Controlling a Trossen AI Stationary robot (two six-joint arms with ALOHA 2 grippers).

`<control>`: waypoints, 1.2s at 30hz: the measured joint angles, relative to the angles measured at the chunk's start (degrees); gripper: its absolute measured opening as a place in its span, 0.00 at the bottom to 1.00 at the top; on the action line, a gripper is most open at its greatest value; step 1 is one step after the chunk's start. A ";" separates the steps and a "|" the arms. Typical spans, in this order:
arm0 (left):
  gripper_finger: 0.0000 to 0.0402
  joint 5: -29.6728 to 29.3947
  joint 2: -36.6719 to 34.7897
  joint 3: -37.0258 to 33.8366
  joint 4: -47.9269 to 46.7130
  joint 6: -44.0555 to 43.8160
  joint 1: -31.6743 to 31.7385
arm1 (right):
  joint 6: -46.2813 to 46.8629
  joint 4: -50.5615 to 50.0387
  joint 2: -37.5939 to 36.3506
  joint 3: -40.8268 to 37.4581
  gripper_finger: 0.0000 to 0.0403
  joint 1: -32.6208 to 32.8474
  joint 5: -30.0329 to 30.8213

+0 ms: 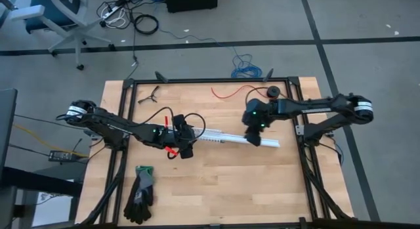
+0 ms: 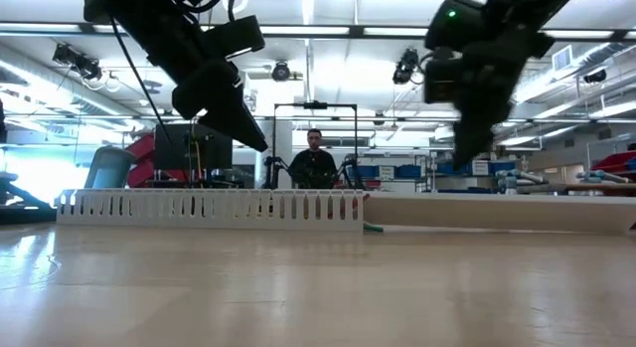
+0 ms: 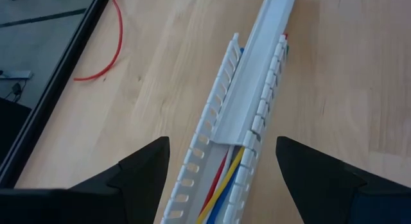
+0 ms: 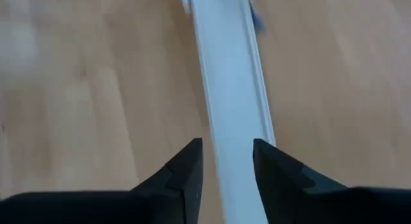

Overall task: Ziptie cables
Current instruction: Close the cable duct

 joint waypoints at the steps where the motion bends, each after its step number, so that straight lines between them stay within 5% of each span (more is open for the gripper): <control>1: 0.73 0.00 0.00 0.00 0.23 -0.04 0.00 | 1.05 -3.27 -1.49 0.00 0.30 0.06 0.58; 10: 0.73 0.02 0.00 0.00 1.40 -0.41 0.00 | 15.58 -28.28 -17.69 -2.09 0.25 9.98 16.44; 17: 0.73 0.01 0.00 0.00 1.40 -0.44 0.00 | 41.90 -29.20 -33.66 -10.94 0.25 29.83 26.16; 23: 0.73 0.02 0.00 0.00 1.79 -0.47 -0.01 | 56.46 -21.97 -39.29 -24.08 0.24 43.20 30.50; 27: 0.73 0.02 0.00 0.00 2.16 -0.50 -0.01 | 60.10 -17.69 -39.67 -29.13 0.24 46.76 28.37; 36: 0.73 0.02 0.00 0.00 5.08 -0.48 0.07 | 54.88 -17.27 -39.68 -25.17 0.21 47.94 31.72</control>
